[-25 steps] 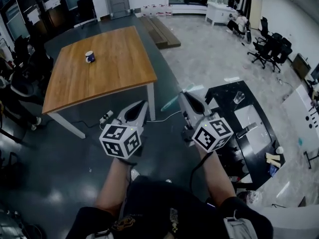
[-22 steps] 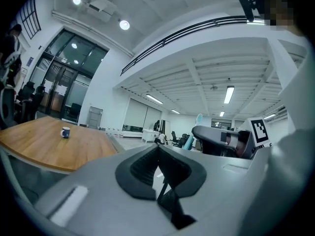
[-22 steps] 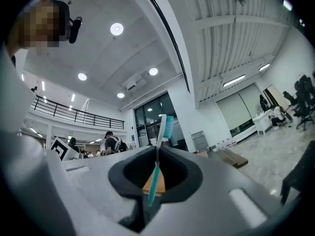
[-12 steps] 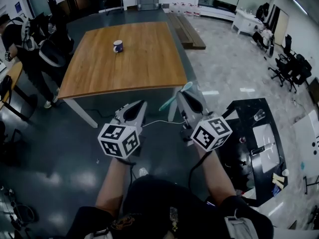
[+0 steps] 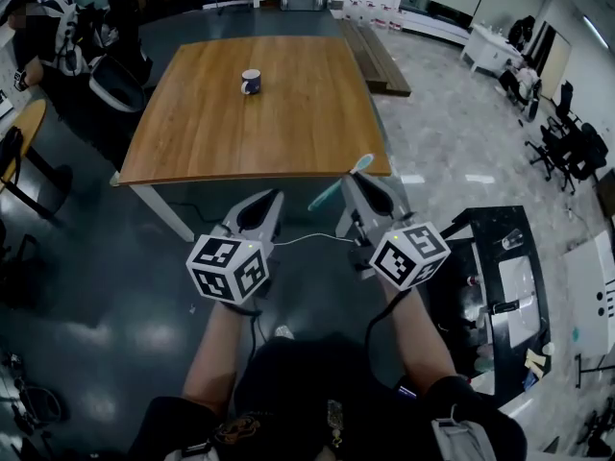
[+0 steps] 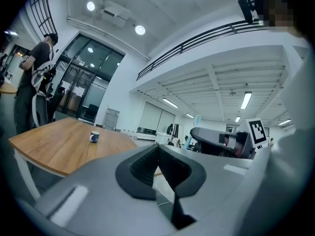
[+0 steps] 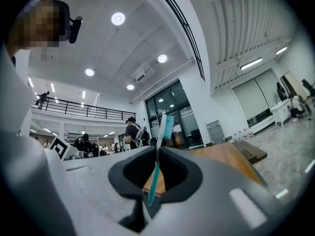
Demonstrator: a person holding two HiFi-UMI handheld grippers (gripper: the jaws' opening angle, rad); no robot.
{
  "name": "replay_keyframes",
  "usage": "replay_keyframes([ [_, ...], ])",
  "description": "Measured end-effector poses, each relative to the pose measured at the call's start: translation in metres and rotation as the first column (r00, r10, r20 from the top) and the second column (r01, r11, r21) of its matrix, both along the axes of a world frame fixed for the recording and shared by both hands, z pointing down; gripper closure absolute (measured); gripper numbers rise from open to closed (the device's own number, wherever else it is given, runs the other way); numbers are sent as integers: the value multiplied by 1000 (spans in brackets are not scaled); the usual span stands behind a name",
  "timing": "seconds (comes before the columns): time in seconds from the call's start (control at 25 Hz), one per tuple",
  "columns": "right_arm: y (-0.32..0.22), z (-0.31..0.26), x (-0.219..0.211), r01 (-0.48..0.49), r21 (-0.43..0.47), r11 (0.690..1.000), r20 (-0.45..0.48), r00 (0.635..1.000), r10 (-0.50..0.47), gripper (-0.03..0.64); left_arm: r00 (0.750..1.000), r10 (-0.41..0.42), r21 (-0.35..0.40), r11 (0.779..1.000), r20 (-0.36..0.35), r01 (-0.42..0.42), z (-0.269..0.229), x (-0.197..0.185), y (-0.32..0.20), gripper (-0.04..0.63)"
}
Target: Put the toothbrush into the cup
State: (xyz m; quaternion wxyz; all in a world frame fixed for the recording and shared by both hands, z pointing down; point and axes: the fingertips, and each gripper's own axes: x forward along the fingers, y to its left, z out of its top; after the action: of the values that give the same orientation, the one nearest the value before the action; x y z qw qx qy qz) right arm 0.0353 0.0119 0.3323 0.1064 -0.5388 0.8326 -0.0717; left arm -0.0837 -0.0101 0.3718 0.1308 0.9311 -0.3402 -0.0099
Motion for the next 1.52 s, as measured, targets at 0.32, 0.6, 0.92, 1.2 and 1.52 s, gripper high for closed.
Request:
replay_keyframes([
  [0.32, -55, 13, -15, 7, -40, 999, -7, 1000, -7, 589, 1000, -5, -29, 1000, -3, 5, 12, -15, -51, 589],
  [0.6, -128, 27, 2, 66, -52, 996, 26, 998, -64, 589, 999, -48, -44, 998, 21, 49, 22, 6, -115, 589],
  [0.92, -222, 20, 20, 198, -29, 980, 68, 978, -196, 589, 985, -164, -44, 985, 56, 167, 13, 29, -194, 589],
  [1.2, -289, 19, 34, 303, -17, 953, 102, 949, -299, 589, 957, -279, -32, 959, 84, 282, 6, 39, -250, 589],
  [1.52, -358, 24, 13, 318, -46, 947, 99, 945, -312, 589, 953, -290, -56, 954, 85, 295, 14, 16, -310, 589],
])
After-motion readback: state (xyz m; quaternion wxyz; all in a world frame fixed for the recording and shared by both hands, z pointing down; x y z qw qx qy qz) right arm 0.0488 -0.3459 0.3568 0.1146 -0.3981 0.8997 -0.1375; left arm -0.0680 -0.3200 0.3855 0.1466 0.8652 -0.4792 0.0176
